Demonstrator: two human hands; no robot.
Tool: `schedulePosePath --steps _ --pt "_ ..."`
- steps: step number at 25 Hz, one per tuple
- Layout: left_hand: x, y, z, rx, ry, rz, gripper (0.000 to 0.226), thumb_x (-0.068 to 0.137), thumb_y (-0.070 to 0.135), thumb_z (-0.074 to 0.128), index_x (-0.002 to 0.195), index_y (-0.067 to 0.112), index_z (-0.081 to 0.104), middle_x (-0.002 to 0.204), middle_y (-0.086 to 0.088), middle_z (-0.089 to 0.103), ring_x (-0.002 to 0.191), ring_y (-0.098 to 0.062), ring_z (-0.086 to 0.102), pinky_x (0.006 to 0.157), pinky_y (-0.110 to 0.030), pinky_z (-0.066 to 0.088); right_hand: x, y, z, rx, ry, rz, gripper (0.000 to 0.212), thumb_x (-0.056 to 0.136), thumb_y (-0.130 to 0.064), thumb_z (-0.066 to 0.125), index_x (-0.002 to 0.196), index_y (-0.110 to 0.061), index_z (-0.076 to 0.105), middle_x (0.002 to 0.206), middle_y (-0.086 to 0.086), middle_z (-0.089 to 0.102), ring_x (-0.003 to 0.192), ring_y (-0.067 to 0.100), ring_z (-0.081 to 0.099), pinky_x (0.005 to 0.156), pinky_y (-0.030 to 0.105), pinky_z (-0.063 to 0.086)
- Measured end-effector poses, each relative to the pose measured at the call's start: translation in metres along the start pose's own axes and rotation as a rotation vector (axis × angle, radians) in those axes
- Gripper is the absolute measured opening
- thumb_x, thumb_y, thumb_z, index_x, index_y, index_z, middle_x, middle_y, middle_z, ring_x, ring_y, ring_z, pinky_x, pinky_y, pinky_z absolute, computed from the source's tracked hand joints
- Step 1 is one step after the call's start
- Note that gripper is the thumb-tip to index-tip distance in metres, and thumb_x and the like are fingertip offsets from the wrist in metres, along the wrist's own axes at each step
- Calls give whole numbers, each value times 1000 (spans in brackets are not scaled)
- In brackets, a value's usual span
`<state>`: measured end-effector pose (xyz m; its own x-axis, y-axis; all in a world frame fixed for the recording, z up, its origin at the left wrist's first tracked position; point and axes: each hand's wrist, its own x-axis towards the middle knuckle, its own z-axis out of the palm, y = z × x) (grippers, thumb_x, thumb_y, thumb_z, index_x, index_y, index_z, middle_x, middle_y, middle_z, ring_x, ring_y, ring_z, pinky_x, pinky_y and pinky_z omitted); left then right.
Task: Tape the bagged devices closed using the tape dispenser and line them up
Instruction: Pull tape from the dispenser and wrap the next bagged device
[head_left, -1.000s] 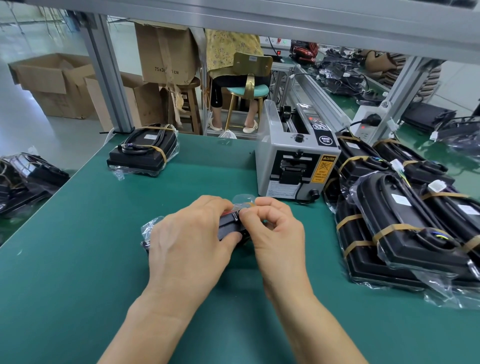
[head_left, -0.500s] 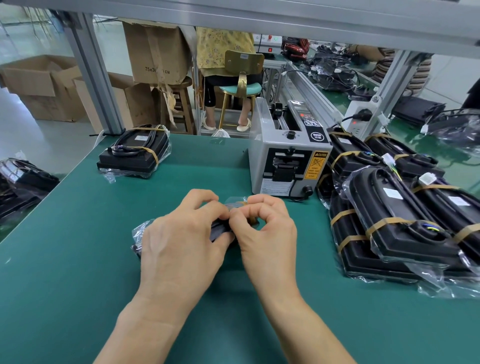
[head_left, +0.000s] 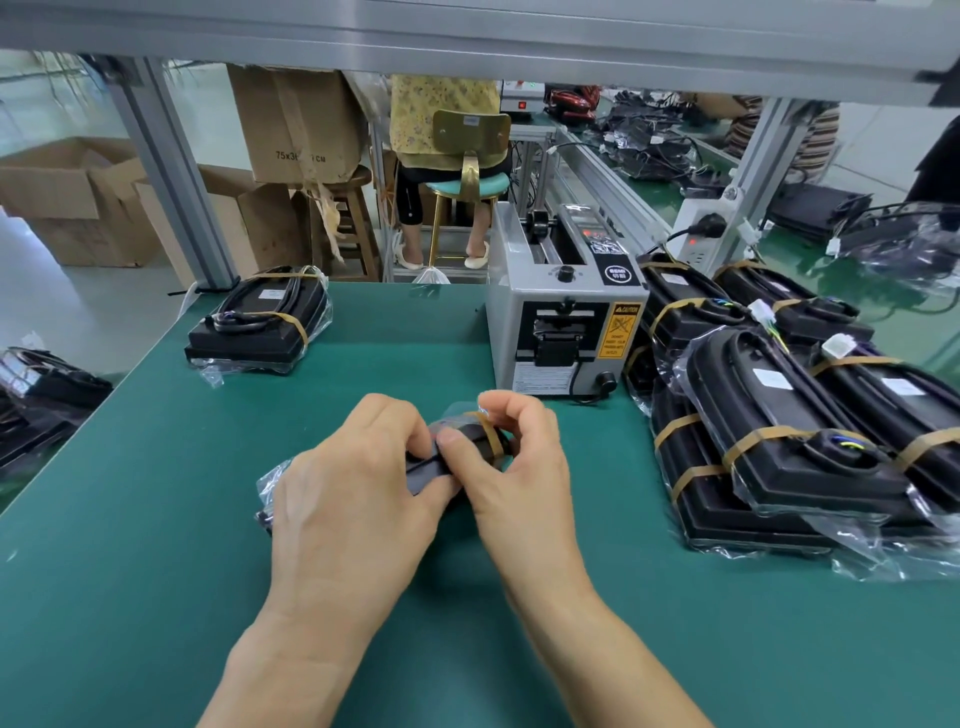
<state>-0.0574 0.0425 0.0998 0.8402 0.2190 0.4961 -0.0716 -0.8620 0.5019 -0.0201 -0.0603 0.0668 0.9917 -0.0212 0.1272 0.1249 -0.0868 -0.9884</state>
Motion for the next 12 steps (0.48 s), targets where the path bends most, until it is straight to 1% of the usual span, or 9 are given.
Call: schedulePosePath --steps 2,3,5,6,7,9,10,12 --pt "0 0 0 10 -8 -15 28 61 18 82 71 20 55 75 8 61 58 -23 57 51 -31 42 2 0 -5 -28 -65 -14 38 75 -18 79 99 -35 53 109 -13 52 99 -15 48 81 2 37" --pt "-1 0 -1 15 -15 -21 29 61 21 82 72 22 55 75 9 61 58 -21 57 50 -30 40 6 -1 -9 -27 -93 2 39 74 -18 81 98 -34 55 109 -12 54 98 -14 48 80 2 37" --pt "0 1 -3 24 -36 -25 32 61 25 83 75 25 55 76 11 61 60 -20 57 50 -27 37 13 -3 -15 -2 -141 50 36 73 -17 81 96 -33 58 109 -10 57 97 -10 51 79 7 38" --pt "0 0 -3 26 -49 -22 33 60 25 84 77 26 55 77 12 60 60 -20 56 51 -23 36 16 -3 -16 24 -150 74 32 76 -14 78 94 -32 59 107 -9 58 98 -4 53 80 12 39" --pt "0 -2 -4 29 -66 -16 35 59 23 84 79 27 56 79 14 60 61 -20 56 52 -18 33 19 -3 -16 60 -138 98 27 79 -12 75 92 -31 60 104 -8 58 98 1 54 81 16 40" --pt "1 -3 -6 46 -102 14 38 58 19 84 84 31 59 86 18 59 63 -17 56 55 -9 29 22 -2 -16 108 -103 133 22 82 -7 68 89 -28 61 98 -6 58 95 6 54 80 18 40" --pt "1 -3 -7 61 -127 38 40 59 19 83 89 34 62 90 21 59 65 -16 57 55 -9 29 24 -3 -16 110 -110 138 22 83 -6 66 89 -27 61 96 -6 57 94 7 54 80 19 40" --pt "2 -1 -8 109 -189 83 47 60 22 83 100 40 65 99 23 59 72 -13 60 54 -15 34 27 -3 -15 112 -154 138 21 85 -7 64 88 -27 60 97 -6 56 94 8 54 81 21 40"
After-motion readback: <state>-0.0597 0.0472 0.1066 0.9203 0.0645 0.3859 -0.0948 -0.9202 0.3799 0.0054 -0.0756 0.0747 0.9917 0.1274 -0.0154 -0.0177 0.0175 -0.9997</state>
